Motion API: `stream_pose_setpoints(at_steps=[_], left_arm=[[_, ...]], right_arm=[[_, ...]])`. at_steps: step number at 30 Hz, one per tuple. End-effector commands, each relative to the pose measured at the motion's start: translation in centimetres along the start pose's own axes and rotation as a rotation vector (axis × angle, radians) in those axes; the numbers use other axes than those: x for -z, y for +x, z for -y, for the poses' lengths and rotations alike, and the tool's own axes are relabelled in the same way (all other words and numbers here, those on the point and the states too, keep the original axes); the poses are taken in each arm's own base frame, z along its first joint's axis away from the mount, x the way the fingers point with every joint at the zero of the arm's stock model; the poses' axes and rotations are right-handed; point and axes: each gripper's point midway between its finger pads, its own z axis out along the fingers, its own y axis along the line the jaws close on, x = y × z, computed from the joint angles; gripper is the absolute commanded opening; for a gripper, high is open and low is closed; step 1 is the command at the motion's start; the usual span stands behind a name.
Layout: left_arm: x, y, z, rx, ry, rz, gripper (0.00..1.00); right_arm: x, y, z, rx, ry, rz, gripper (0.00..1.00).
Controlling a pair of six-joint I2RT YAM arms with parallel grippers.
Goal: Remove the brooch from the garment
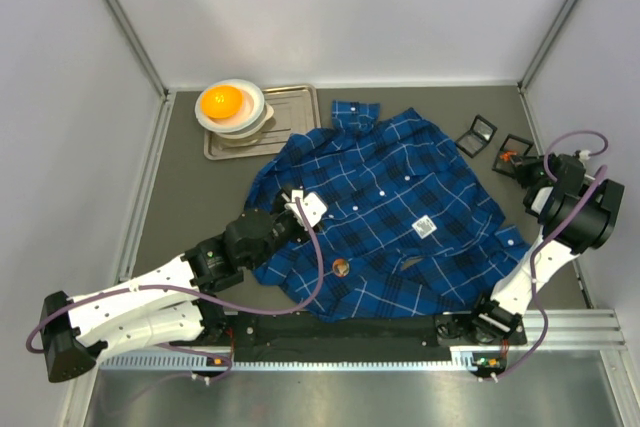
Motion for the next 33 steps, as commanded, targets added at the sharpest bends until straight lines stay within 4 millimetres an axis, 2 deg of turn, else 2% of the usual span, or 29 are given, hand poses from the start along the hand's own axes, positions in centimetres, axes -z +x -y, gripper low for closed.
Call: stream_pose_setpoints(at_steps=[1,6,13,20,24,31,33], left_arm=[[0.1,-2.1,-0.5,0.039,-0.012,0.071,0.63],[0.1,-2.0,-0.5,0.039,-0.010,0.070,0.63],[0.1,-2.1,-0.5,0.041,-0.010,0.072,0.63],[0.2,-2.2,-0.5,0.046,-0.007,0.076,0.63],[0.2,-2.3,-0.5,0.046,-0.009,0.077,0.63],[0.2,-2.2,-0.5,0.044,-0.011,0.073,0.63],[0.2,-2.3,-0.7,0.050,-0.018,0.075,0.63]], right_arm=[[-0.2,-0.1,-1.0,0.036,-0.036,0.004,0.02],[-0.1,-0.1,-0.8,0.039,-0.027,0.012,0.07],[0.5,-0.5,-1.1,0.065,-0.013,0.019,0.23],[1.1,-0.5,-1.4,0.081,0.006,0.011,0.26],[1.6,-0.6,-1.8,0.092,0.006,0.011,0.32],[3.3,-0.7,-1.5,0.127,0.079,0.003,0.43],[4.6,-0.7,-1.1,0.116,0.143,-0.003,0.47]])
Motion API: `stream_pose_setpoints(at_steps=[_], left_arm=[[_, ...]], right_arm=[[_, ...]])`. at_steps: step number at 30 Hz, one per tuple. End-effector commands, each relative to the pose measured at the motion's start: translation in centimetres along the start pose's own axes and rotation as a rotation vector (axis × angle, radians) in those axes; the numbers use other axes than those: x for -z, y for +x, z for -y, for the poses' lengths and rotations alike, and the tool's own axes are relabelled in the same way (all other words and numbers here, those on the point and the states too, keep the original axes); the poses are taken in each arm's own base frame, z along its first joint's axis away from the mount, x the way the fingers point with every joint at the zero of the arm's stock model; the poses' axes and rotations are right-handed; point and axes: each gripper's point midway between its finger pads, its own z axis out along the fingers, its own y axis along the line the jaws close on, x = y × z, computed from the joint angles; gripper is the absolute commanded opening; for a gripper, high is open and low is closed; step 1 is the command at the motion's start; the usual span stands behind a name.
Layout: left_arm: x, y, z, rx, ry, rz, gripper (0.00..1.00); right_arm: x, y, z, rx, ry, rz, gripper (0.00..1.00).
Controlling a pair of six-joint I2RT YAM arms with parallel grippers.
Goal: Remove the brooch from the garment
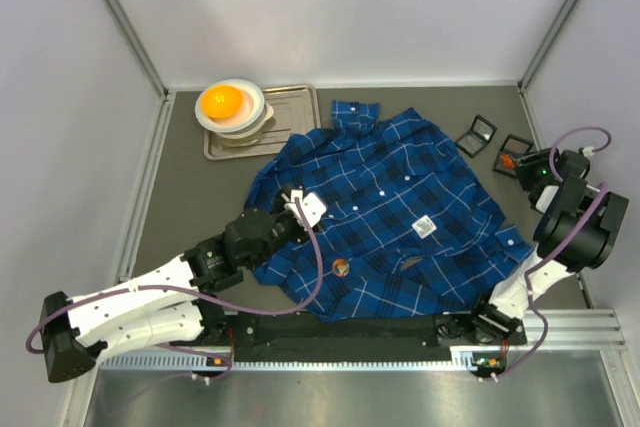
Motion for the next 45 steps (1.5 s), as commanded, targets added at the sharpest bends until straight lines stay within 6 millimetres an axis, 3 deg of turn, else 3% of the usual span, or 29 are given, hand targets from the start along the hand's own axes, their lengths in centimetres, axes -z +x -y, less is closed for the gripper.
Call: stream_pose_setpoints(at_steps=[1,5,9,10,12,13,16,17,19,20,22,23,27,28,29,31,32,34,35,37,38,42,45], left_arm=[[0.1,-2.2,-0.6,0.049,-0.019,0.073,0.63],[-0.2,-1.9,-0.2,0.059,-0.005,0.059,0.63],[-0.7,-1.8,0.3,0.085,0.008,0.040,0.63],[-0.9,-1.6,0.5,0.089,0.015,0.031,0.63],[-1.1,-1.5,0.8,0.096,0.031,0.027,0.64],[-1.3,-1.3,1.5,0.093,0.060,0.020,0.64],[-1.6,-1.1,2.7,0.111,0.114,0.006,0.64],[-1.7,-1.4,3.0,0.141,0.126,0.007,0.64],[-2.4,-0.7,3.8,0.185,0.148,-0.056,0.63],[-2.5,-2.4,4.2,0.270,0.170,-0.059,0.62],[-2.9,-1.1,5.8,0.337,0.218,-0.177,0.56],[-2.9,-1.9,6.6,0.428,0.243,-0.194,0.52],[-2.1,0.5,8.5,0.663,0.227,-0.326,0.47],[-1.6,0.3,8.3,0.717,0.217,-0.306,0.46],[-1.0,2.4,9.1,0.800,0.193,-0.348,0.46],[0.1,2.9,8.8,0.897,0.168,-0.304,0.47],[0.3,4.9,9.4,0.965,0.148,-0.307,0.46],[1.0,5.3,8.9,1.033,0.126,-0.248,0.46],[1.3,7.0,9.3,1.057,0.113,-0.255,0.46],[1.6,7.4,8.6,1.087,0.078,-0.214,0.47],[1.8,8.9,8.8,1.104,0.054,-0.236,0.48],[1.6,9.7,9.1,1.126,0.059,-0.200,0.50],[1.3,9.6,9.6,1.107,0.077,-0.220,0.49]], right_arm=[[2.9,-0.3,0.0,0.052,0.089,0.009,0.48],[6.1,0.2,0.0,0.129,0.170,-0.010,0.50],[10.3,3.2,-3.1,0.270,0.163,-0.084,0.50],[10.9,5.9,-4.8,0.357,0.128,-0.148,0.50],[13.1,8.7,-7.0,0.452,0.084,-0.188,0.50],[14.2,11.9,-9.0,0.532,0.013,-0.248,0.50],[17.4,16.7,-11.2,0.629,-0.077,-0.327,0.50],[19.2,20.2,-12.7,0.685,-0.166,-0.410,0.50],[21.3,23.7,-13.7,0.709,-0.246,-0.513,0.50],[23.4,26.8,-14.2,0.744,-0.316,-0.610,0.50],[25.7,29.8,-14.2,0.782,-0.370,-0.694,0.50],[28.0,32.1,-14.1,0.834,-0.423,-0.749,0.50],[32.0,36.8,-12.2,0.885,-0.486,-0.898,0.49],[33.1,37.8,-11.7,0.881,-0.507,-0.948,0.46],[33.8,38.8,-11.9,0.884,-0.547,-0.963,0.44],[35.5,40.6,-10.3,0.904,-0.595,-1.034,0.43],[35.8,41.0,-10.0,0.887,-0.612,-1.053,0.42],[35.2,41.3,-9.0,0.838,-0.611,-1.042,0.40],[35.0,41.3,-8.9,0.821,-0.621,-1.040,0.38],[33.7,41.2,-8.4,0.769,-0.624,-1.032,0.37],[33.6,41.2,-8.1,0.749,-0.625,-1.051,0.35],[31.3,40.8,-5.9,0.711,-0.537,-1.051,0.25],[29.0,39.2,-2.1,0.705,-0.332,-0.986,0.18]])
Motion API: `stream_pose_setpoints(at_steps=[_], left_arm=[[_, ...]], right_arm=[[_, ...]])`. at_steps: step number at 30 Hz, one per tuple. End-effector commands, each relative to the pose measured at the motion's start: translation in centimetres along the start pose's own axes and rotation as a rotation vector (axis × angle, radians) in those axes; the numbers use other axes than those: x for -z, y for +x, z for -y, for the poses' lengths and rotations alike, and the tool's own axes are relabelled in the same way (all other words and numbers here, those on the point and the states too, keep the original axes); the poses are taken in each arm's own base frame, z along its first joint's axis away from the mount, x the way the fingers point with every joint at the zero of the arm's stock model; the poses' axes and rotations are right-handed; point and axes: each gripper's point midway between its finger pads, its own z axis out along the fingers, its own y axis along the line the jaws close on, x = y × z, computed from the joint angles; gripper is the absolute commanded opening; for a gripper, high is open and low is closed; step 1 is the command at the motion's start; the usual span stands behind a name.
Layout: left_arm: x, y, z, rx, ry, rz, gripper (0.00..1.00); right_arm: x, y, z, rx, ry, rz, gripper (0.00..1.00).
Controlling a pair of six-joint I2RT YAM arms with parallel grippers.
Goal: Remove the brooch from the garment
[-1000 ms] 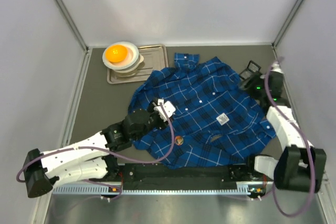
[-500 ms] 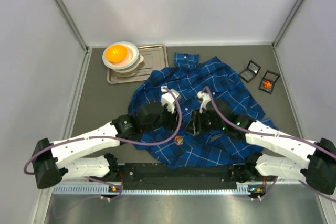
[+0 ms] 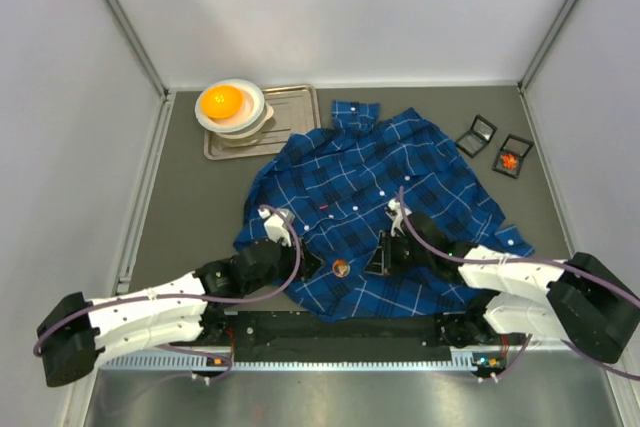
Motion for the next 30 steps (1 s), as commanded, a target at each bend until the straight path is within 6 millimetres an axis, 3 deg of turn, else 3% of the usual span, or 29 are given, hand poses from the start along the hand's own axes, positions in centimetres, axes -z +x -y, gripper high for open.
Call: stream_pose_setpoints(at_steps=[1,3,5,8,12,17,20,25,30], left_arm=[[-0.7,-2.5,2.7,0.052,0.081,0.081,0.49],[-0.9,-2.8,3.7,0.032,0.109,0.073,0.49],[-1.5,-3.0,4.6,-0.005,0.132,0.065,0.49],[-2.8,-2.3,5.1,-0.044,0.126,0.006,0.46],[-4.5,-1.5,4.7,-0.058,0.075,-0.058,0.39],[-5.9,-1.7,3.7,-0.049,0.014,-0.052,0.33],[-6.2,-1.5,3.7,-0.028,0.027,-0.046,0.29],[-6.8,-0.2,4.1,-0.006,0.071,-0.095,0.18],[-7.1,1.1,3.9,-0.003,0.079,-0.136,0.14]], right_arm=[[0.3,-0.7,3.5,-0.134,0.116,0.082,0.18],[1.2,0.1,5.3,-0.192,0.166,0.089,0.18],[2.0,0.2,5.2,-0.177,0.171,0.092,0.19],[2.6,0.0,3.0,-0.087,0.081,0.068,0.22],[3.3,-0.9,-1.7,0.033,-0.072,0.043,0.27],[2.3,-0.3,-4.6,-0.013,-0.210,-0.007,0.32],[1.3,-0.4,-4.8,-0.070,-0.236,-0.004,0.38],[0.0,-0.3,-4.2,-0.140,-0.226,-0.014,0.36],[-0.9,0.0,-3.6,-0.161,-0.207,-0.026,0.33]])
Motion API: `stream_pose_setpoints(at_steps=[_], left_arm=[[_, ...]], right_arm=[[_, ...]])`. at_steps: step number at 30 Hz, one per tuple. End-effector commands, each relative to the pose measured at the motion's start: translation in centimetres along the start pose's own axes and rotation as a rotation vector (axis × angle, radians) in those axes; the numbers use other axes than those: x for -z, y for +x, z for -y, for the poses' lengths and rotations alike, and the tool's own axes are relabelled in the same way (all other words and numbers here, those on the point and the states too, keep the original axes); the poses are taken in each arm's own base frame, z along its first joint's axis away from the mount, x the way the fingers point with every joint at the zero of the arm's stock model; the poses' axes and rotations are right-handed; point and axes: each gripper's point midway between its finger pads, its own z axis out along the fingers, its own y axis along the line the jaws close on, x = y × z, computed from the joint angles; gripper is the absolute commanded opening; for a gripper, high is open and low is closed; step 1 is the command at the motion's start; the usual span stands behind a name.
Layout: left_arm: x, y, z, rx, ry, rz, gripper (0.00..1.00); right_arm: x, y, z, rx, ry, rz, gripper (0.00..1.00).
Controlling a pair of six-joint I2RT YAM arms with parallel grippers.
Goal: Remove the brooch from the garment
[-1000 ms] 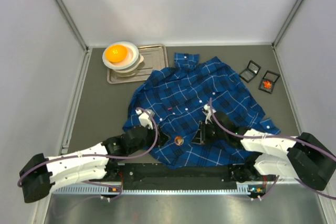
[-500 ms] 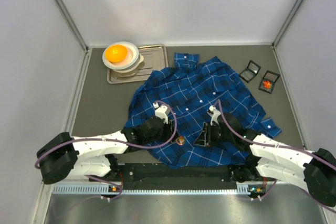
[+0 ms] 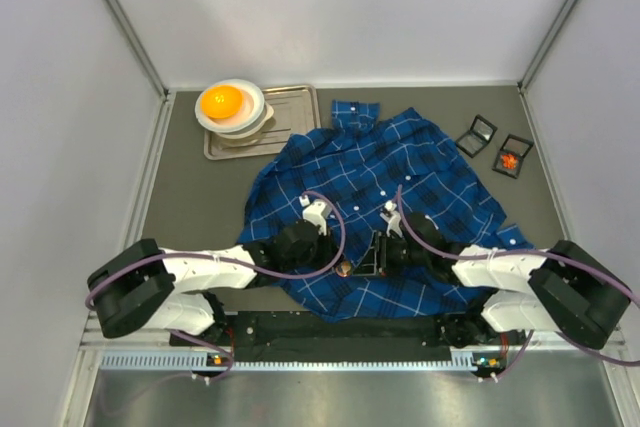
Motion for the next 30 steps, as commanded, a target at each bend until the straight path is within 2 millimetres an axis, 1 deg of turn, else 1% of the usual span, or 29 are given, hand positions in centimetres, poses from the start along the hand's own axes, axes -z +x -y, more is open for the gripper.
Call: stream_pose_setpoints(at_steps=[1,7,12,15,20,26,29,30], left_arm=[[-0.5,0.1,0.7,0.019,0.050,0.003,0.13],[-0.7,0.4,-1.2,0.036,-0.023,0.020,0.13],[-0.7,0.7,-2.5,0.047,-0.052,0.023,0.12],[-0.8,1.2,-2.7,0.049,-0.051,0.013,0.11],[-1.0,1.6,-3.0,0.048,-0.054,0.003,0.11],[-1.1,2.1,-3.4,0.048,-0.059,-0.010,0.11],[-1.0,2.4,-3.7,0.051,-0.067,-0.019,0.11],[-0.9,2.5,-3.9,0.052,-0.068,-0.020,0.10]], right_arm=[[-0.5,-0.5,-1.3,-0.004,-0.068,0.023,0.33],[-0.7,-0.5,-1.1,-0.007,-0.061,0.027,0.33],[-1.4,-0.5,-1.2,-0.013,-0.064,0.024,0.34],[-1.9,-0.7,-0.9,-0.031,-0.051,0.027,0.34],[-2.3,-0.8,0.3,-0.050,0.003,0.037,0.34],[-2.7,-1.2,0.3,-0.045,0.008,0.044,0.36],[-3.1,-1.7,-0.3,-0.034,-0.002,0.045,0.36],[-3.3,-1.7,-0.2,-0.038,-0.001,0.036,0.36]])
